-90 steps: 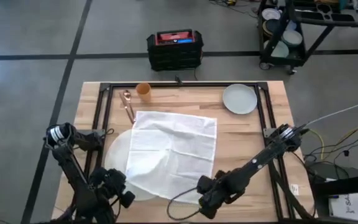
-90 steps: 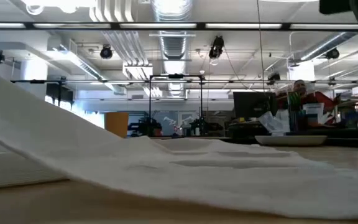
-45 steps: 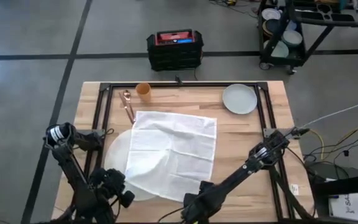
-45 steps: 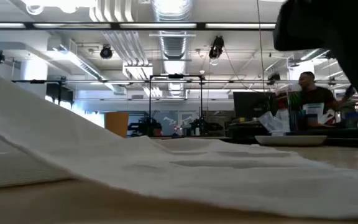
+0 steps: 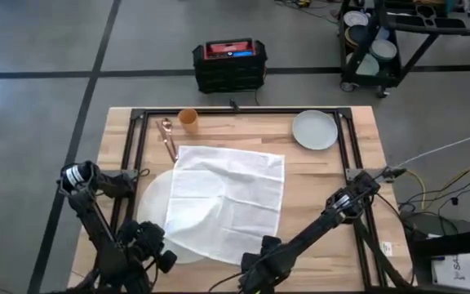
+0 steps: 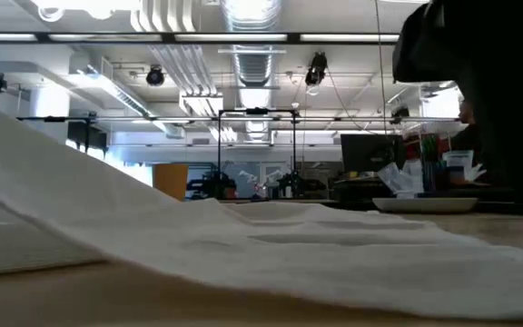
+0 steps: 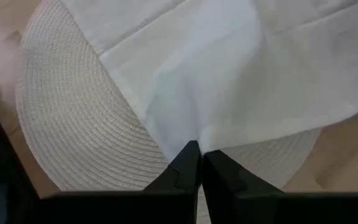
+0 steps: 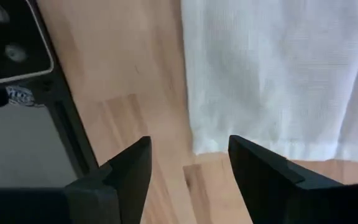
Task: Set table place
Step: Fold the white napkin
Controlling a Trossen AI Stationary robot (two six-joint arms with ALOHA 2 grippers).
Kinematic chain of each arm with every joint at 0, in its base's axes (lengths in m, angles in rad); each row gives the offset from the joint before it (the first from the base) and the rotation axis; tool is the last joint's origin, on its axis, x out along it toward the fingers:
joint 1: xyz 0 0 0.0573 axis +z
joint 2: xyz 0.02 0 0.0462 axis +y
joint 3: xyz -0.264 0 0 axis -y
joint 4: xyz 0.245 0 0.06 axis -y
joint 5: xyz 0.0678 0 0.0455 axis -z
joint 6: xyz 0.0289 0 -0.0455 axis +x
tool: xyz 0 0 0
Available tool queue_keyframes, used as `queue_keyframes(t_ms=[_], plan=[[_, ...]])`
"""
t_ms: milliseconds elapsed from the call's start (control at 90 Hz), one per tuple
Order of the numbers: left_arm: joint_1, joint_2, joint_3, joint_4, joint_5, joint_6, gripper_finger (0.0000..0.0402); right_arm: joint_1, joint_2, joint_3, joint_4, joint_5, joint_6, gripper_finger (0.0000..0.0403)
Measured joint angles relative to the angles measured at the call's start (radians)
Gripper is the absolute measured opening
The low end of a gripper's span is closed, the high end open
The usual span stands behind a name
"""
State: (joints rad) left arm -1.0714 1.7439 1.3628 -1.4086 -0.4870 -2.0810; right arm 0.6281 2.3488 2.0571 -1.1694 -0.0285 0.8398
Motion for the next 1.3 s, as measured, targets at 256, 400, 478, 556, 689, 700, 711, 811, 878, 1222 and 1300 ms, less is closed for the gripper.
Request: queue_keyframes(t_ms=[256,400,478,556,689,700,711,811,878,1222,1300], plan=[[0.000,0.000,0.000,0.000,0.000,-0.001,0.0000,-0.002,0.038,0.000,0.008,0.003,-0.005,0.0196],[0.000,0.000,0.000,-0.001,0.000,-0.005,0.0000,-0.005,0.050,-0.001,0.011,0.003,-0.014,0.0194],[0.000,0.000,0.000,-0.002,0.000,-0.005,0.0000,-0.009,0.056,-0.001,0.010,0.005,-0.018,0.0194],[0.000,0.000,0.000,-0.002,0.000,-0.007,0.0000,-0.012,0.059,-0.002,0.008,0.010,-0.023,0.0194],[0.000,-0.001,0.000,-0.002,0.000,-0.007,0.0000,-0.022,0.058,-0.007,0.002,0.020,-0.029,0.0178],[0.000,-0.001,0.000,-0.002,0.000,-0.007,0.0000,-0.022,0.058,-0.008,0.002,0.023,-0.030,0.0176],[0.000,0.000,0.000,-0.002,0.000,-0.007,0.0000,-0.023,0.058,-0.009,0.001,0.024,-0.030,0.0173],[0.000,-0.001,0.000,-0.002,-0.001,-0.007,0.0000,-0.031,0.058,-0.014,0.003,0.021,-0.046,0.0133],[0.000,-0.001,0.000,-0.002,-0.001,-0.007,0.0000,-0.034,0.056,-0.023,0.004,0.024,-0.055,0.0093],[0.000,-0.001,0.000,-0.002,0.000,-0.008,0.0000,-0.036,0.045,-0.045,-0.002,0.027,-0.050,0.0001],[0.000,-0.001,0.000,-0.002,-0.001,-0.008,0.0000,-0.031,0.040,-0.039,-0.010,0.023,-0.029,0.0000]])
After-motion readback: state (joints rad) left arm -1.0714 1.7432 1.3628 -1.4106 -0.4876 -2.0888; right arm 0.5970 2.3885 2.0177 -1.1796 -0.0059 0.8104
